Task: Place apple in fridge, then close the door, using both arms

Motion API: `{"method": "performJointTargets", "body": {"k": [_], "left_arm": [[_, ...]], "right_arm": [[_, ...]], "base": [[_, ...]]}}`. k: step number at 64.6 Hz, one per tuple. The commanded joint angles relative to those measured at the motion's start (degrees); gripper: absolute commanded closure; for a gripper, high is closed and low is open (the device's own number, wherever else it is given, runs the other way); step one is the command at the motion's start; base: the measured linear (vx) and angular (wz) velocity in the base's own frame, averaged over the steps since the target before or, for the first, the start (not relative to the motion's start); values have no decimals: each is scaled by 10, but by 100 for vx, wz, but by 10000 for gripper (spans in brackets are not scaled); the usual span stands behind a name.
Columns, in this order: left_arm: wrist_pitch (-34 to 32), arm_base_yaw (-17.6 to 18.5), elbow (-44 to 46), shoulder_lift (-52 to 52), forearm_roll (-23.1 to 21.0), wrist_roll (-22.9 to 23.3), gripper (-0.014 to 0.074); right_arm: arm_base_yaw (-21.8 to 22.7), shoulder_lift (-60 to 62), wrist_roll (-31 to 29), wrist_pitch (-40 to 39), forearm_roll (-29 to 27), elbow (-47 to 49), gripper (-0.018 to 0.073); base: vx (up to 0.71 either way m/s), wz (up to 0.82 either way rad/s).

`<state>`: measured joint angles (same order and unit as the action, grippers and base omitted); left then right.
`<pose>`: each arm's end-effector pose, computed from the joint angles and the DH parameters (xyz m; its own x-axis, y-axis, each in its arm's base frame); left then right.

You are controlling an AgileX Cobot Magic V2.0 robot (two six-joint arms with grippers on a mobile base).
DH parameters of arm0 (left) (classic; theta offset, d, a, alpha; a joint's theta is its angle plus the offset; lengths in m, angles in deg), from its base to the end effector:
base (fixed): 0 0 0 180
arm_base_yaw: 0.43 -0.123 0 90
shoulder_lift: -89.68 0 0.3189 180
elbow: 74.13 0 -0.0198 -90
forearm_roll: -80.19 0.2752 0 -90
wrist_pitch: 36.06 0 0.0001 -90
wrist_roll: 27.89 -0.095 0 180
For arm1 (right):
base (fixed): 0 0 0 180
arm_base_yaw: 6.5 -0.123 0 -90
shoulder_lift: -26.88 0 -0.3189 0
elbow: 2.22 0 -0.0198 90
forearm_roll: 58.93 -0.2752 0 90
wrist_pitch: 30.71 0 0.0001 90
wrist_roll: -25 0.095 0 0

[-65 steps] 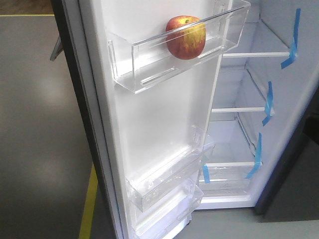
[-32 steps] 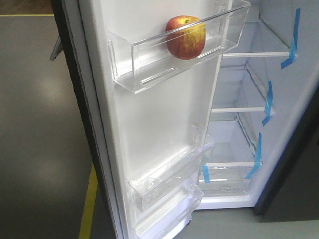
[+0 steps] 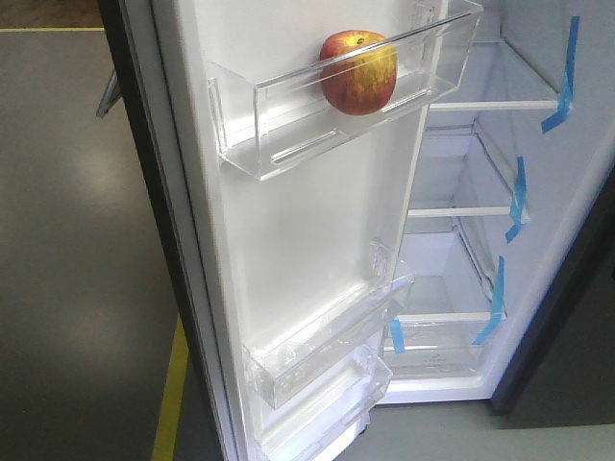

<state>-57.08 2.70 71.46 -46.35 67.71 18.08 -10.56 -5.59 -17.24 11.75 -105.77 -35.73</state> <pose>0.1165 0.0010 0.4696 0.2940 -0.8595 -0.4181 0.4434 0.5101 -0.7370 0.0526 0.0507 0.4127 -0.1002 -0.0687 -0.9926 -0.5565 0.8309 -0.0013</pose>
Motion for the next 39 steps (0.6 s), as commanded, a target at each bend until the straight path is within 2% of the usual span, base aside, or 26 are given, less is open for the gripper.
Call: {"method": "performJointTargets", "body": {"k": [1, 9, 17, 21, 25, 27, 29, 32, 33, 36, 39], "left_arm": [[-27, 2, 88, 97, 1, 37, 602], [-21, 2, 187, 225, 28, 152, 602], [-21, 2, 276, 335, 147, 302, 597], [-41, 3, 314, 381, 240, 424, 587], [-102, 3, 351, 428, 341, 571, 565], [-134, 2, 365, 446, 379, 617, 552], [-174, 2, 384, 470, 420, 697, 526], [-208, 2, 412, 502, 462, 760, 497], [-223, 2, 419, 516, 478, 774, 480], [-253, 2, 443, 540, 495, 774, 444], [-280, 2, 462, 562, 493, 774, 400]], "right_arm": [[0, -5, -8, -39, -19, 13, 564], [0, -5, -8, -41, -19, 13, 564], [0, -5, -8, -41, -19, 13, 564], [0, -5, -11, -41, -19, 13, 564], [0, -5, -17, -42, -19, 13, 564], [0, -5, -21, -43, -19, 13, 564], [0, -5, -26, -43, -19, 13, 564], [0, -5, -28, -46, -19, 13, 564], [0, -5, -28, -48, -19, 13, 564], [0, -5, -28, -52, -19, 13, 564], [0, -5, -28, -54, -19, 13, 564]], "base": [[0, 0], [0, 0], [0, 0], [0, 0], [0, 0], [0, 0], [0, 0], [0, 0], [0, 0], [0, 0], [0, 0]]}}
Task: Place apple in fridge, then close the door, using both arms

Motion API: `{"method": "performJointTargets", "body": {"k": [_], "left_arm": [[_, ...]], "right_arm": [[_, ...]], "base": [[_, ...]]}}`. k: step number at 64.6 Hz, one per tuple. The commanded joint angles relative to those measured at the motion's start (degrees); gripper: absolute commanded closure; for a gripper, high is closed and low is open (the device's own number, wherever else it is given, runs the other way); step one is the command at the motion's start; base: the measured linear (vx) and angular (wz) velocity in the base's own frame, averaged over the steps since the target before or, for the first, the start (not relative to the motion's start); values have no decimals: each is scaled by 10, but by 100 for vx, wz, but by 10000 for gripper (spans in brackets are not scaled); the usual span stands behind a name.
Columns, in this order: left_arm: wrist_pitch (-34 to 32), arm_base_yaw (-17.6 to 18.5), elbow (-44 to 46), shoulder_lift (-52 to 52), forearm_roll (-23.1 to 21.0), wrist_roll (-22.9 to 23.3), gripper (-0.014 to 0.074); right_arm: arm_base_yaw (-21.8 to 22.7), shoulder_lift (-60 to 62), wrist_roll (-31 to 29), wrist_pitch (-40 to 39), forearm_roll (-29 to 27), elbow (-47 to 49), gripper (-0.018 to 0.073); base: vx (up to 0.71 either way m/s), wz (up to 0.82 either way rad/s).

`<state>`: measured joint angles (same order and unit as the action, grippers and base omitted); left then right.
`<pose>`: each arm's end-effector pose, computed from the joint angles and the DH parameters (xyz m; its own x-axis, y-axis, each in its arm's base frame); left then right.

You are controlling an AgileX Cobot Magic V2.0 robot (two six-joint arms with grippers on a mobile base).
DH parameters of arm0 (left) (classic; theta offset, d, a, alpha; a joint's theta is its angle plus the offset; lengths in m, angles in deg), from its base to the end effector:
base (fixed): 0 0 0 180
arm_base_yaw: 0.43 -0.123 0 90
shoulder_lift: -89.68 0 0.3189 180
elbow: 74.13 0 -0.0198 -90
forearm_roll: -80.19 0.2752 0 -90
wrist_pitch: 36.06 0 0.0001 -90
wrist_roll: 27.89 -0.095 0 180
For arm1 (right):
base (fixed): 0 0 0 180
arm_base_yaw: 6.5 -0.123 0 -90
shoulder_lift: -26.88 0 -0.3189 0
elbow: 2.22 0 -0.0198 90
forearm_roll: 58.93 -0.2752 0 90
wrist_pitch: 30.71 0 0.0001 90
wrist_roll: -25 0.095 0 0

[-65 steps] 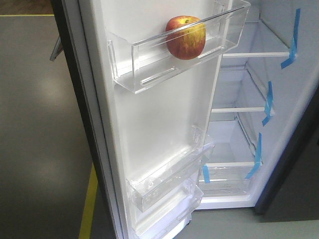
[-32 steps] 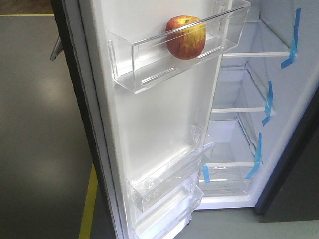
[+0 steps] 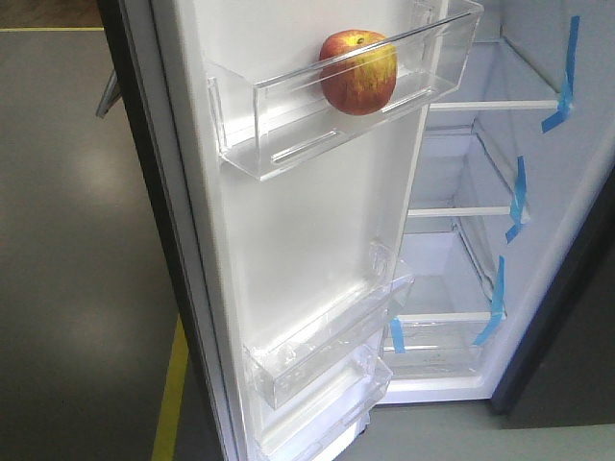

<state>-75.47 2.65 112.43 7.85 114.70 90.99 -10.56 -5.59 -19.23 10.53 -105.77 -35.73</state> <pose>0.3934 -0.0553 0.4983 -0.3615 -0.9149 -0.1799 0.5308 -0.0433 -0.8464 0.0535 0.0497 0.4142 -0.0682 -0.0892 -0.9937 -0.5473 0.8361 -0.0375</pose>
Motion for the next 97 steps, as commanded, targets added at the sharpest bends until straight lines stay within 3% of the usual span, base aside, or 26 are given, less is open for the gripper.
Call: {"method": "performJointTargets", "body": {"k": [1, 9, 17, 30, 50, 61, 74, 88, 97], "left_arm": [[-104, 2, 57, 26, 21, 45, 380], [-117, 2, 86, 53, 0, 45, 271], [-119, 2, 89, 60, 12, 45, 215], [-156, 8, 89, 60, 109, 45, 215], [-243, 16, 89, 60, 139, 45, 215], [-299, 35, 89, 55, 195, 45, 215], [-318, 102, 89, 46, 281, 45, 215], [-244, 237, 89, 49, 379, 45, 215], [-203, 261, 89, 49, 415, 44, 215]], "right_arm": [[0, -5, -8, -42, -19, 13, 564], [0, -5, -8, -43, -19, 13, 564], [0, -5, -10, -45, -19, 13, 564], [0, -5, -10, -48, -19, 13, 564], [0, -5, -9, -59, -29, 13, 564], [0, -5, -10, -56, -32, 13, 564], [0, -5, -19, -55, -51, 13, 564], [0, -5, -25, -57, -57, 33, 564], [0, -5, -27, -88, -57, 40, 564]], "base": [[0, 0], [0, 0], [0, 0], [0, 0], [0, 0], [0, 0], [0, 0], [0, 0], [0, 0]]}}
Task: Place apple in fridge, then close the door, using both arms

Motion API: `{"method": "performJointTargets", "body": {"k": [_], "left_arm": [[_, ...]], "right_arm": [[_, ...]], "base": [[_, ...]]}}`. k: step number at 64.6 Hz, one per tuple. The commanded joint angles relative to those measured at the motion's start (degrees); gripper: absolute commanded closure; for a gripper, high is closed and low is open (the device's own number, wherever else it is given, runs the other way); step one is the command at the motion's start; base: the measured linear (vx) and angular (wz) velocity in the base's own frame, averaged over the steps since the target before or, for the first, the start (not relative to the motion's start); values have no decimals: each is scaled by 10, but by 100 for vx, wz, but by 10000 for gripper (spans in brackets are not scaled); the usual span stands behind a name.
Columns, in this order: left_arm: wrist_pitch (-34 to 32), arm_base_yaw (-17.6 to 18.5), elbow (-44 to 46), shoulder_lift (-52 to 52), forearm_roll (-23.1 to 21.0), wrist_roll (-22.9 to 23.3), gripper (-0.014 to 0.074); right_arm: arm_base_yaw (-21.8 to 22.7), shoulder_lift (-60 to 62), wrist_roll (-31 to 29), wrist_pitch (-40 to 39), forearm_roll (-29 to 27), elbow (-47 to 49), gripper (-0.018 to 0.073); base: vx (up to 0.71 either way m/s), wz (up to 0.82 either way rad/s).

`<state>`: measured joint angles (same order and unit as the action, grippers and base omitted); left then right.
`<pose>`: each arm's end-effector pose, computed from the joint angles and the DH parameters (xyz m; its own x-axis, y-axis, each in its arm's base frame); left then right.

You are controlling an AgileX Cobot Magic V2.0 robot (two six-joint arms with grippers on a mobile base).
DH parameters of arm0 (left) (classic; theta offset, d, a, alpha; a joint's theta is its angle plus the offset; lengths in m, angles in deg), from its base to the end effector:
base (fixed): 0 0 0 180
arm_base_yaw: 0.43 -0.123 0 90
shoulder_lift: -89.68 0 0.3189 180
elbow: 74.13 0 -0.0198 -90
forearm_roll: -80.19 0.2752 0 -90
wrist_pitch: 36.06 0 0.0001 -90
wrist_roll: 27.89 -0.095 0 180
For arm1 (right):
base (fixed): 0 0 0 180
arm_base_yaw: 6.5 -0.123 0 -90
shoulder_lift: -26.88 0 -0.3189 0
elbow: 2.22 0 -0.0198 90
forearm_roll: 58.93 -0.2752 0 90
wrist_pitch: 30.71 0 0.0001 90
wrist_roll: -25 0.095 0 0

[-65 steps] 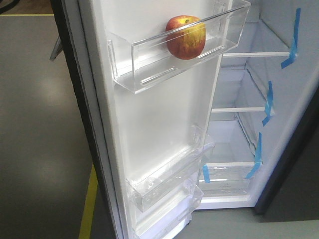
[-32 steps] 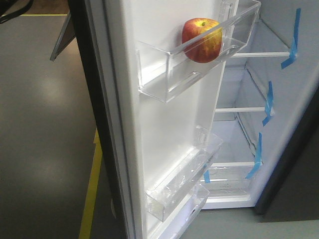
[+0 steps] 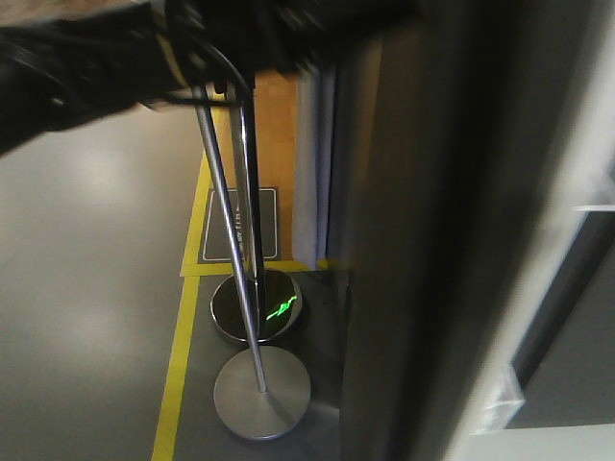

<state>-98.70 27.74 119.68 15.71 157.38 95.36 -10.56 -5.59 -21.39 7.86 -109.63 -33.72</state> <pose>0.3211 -0.2652 0.4556 -0.6584 -0.1365 -0.7402 0.7526 -0.1158 -0.6482 0.0493 0.0495 0.4316 0.0123 -0.0405 -0.9991 -0.5433 0.8386 -0.0407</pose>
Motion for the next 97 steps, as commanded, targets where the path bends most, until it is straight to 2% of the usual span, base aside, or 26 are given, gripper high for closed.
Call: {"method": "performJointTargets", "body": {"k": [1, 12, 19, 30, 40, 49, 54, 67, 79, 87, 97], "left_arm": [[31, 10, 17, -30, -9, 0, 215], [20, -13, 17, -36, 27, 0, 215], [9, -33, 17, -44, 51, 0, 215], [7, -70, 17, -66, 98, 0, 215], [17, -106, 17, -93, 149, 0, 215], [26, -135, 17, -111, 185, 0, 215], [30, -145, 17, -116, 197, 0, 215], [33, -158, 17, -123, 209, 0, 215], [32, -158, 17, -123, 216, 0, 215], [37, -158, 17, -123, 219, 0, 215], [39, -158, 17, -123, 220, 0, 215]], "right_arm": [[0, -5, -5, -67, -18, 20, 564], [0, -25, -4, -156, 2, 19, 561], [0, -65, -4, -245, 24, 19, 554], [0, -157, -4, -345, 41, 21, 487], [0, -261, -4, -381, 41, 62, 315], [0, -356, -16, -440, 41, 125, 77], [0, -397, -16, -478, 40, 157, 21], [0, -496, -20, -559, 39, 227, 28], [0, -581, -27, -571, 32, 295, 41], [1, -623, -51, -576, -8, 330, 41], [13, -656, -111, -585, -68, 360, 41]], "base": [[0, 0], [0, 0], [0, 0], [0, 0], [0, 0], [0, 0], [0, 0], [0, 0], [0, 0], [0, 0], [0, 0]]}}
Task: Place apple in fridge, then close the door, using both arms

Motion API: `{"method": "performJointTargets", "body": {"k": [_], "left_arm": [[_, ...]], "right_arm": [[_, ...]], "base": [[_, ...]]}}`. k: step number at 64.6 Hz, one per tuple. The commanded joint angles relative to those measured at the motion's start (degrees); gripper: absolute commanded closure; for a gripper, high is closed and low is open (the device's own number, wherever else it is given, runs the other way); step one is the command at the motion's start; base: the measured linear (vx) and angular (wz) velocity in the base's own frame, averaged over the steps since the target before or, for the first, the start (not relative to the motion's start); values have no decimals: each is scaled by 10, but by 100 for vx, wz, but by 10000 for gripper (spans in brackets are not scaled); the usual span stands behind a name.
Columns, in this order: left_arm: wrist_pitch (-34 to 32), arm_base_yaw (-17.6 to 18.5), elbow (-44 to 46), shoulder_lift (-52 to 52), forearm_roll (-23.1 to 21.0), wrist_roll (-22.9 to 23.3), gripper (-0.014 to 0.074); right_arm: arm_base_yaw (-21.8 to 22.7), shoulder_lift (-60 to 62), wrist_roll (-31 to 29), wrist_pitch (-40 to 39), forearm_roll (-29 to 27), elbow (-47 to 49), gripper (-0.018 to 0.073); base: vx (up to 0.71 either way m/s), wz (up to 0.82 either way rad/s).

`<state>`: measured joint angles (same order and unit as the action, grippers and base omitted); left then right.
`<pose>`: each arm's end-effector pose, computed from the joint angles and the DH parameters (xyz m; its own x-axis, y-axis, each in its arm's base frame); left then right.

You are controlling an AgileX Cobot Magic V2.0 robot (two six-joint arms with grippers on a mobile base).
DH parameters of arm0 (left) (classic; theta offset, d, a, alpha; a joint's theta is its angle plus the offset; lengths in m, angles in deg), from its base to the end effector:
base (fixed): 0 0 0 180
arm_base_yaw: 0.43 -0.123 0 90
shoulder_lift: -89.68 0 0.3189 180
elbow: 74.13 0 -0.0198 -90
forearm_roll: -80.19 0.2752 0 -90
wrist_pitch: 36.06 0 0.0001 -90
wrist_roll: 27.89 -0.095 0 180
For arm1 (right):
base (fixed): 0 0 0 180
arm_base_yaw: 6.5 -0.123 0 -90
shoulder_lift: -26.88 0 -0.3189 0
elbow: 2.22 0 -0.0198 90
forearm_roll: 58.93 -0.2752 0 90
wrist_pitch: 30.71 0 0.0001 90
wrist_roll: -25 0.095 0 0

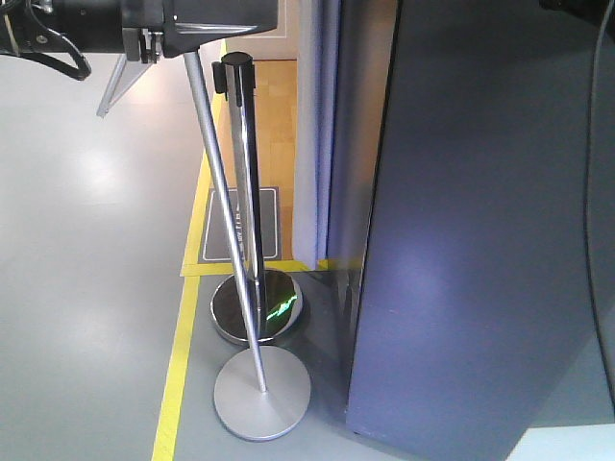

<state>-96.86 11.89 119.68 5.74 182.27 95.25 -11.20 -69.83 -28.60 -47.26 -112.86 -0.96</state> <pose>0.3266 -0.1543 0.4859 -0.3650 -0.0079 -0.9310 0.8764 0.3346 -0.3464 0.4057 0.0115 0.4404 0.0756 -0.0079 -0.9971 0.1501 0.9887 0.0035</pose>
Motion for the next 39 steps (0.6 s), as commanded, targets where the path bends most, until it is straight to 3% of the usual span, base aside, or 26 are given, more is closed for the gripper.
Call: {"method": "performJointTargets", "body": {"k": [1, 9, 28, 39], "left_arm": [[20, 1, 17, -23, -29, 1, 215], [23, 1, 17, -23, -29, 1, 215], [41, 1, 17, -23, -29, 1, 215], [42, 1, 17, -22, -27, 1, 215]], "right_arm": [[21, -16, -43, -31, -41, 36, 41], [48, -41, -67, -3, -79, 63, 41], [105, -104, -74, 121, -101, 133, 41], [115, -137, -75, 173, -106, 169, 41]], "base": [[0, 0], [0, 0], [0, 0], [0, 0]]}}
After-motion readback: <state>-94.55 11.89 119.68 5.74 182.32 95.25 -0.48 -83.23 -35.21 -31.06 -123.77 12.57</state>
